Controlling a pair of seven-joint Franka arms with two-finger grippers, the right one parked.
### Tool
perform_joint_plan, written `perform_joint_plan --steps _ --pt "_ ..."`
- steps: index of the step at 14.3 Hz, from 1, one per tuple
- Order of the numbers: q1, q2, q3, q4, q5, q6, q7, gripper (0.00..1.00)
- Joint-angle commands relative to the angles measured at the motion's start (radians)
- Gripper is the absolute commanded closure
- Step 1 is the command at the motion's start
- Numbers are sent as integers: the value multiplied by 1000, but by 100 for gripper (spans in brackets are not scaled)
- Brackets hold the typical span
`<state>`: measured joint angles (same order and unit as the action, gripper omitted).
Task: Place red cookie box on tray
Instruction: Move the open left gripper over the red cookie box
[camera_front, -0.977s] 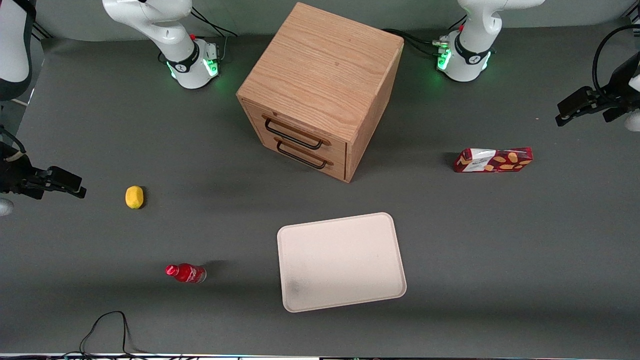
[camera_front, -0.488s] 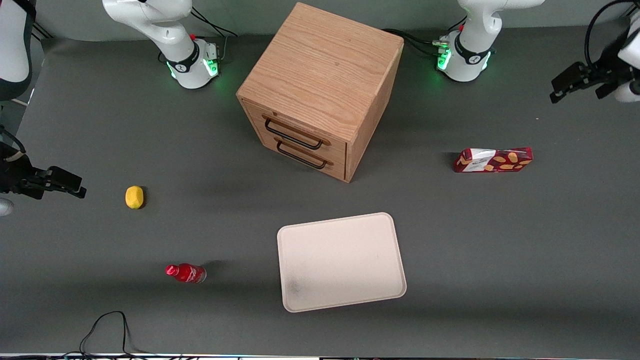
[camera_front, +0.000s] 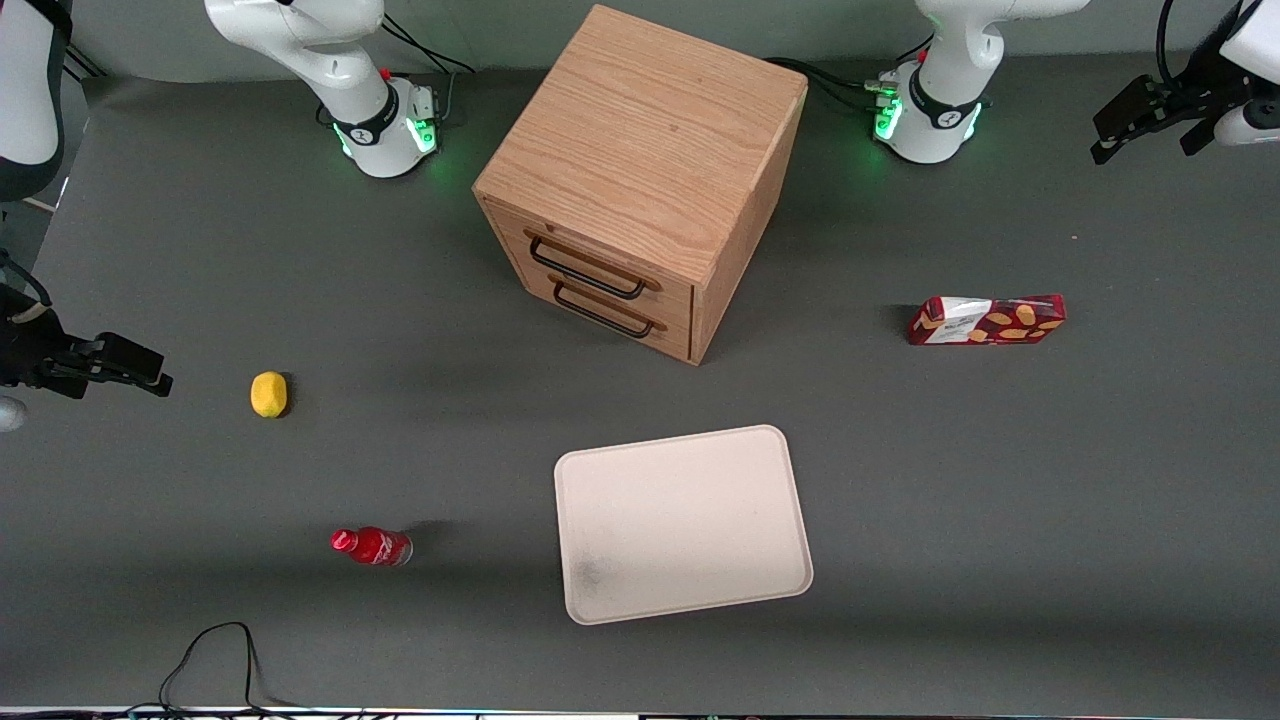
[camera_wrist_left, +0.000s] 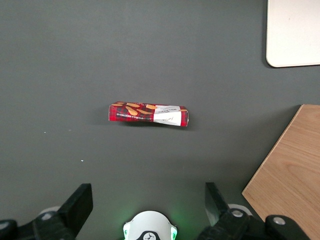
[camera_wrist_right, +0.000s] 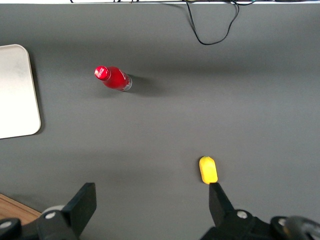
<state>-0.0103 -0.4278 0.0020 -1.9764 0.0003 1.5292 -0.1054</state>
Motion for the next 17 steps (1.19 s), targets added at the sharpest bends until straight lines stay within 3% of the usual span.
perform_joint_plan --steps 1,4,8,12,17 --pt "9 -14 -4 -28 15 15 -145 0" --pt "16 -12 -5 -41 13 17 -325 0" --pt "15 -5 -7 -42 1 29 -851 0" --pt "7 3 -7 -48 1 77 -1222 0" --pt "10 4 -5 -96 1 150 -1407 0"
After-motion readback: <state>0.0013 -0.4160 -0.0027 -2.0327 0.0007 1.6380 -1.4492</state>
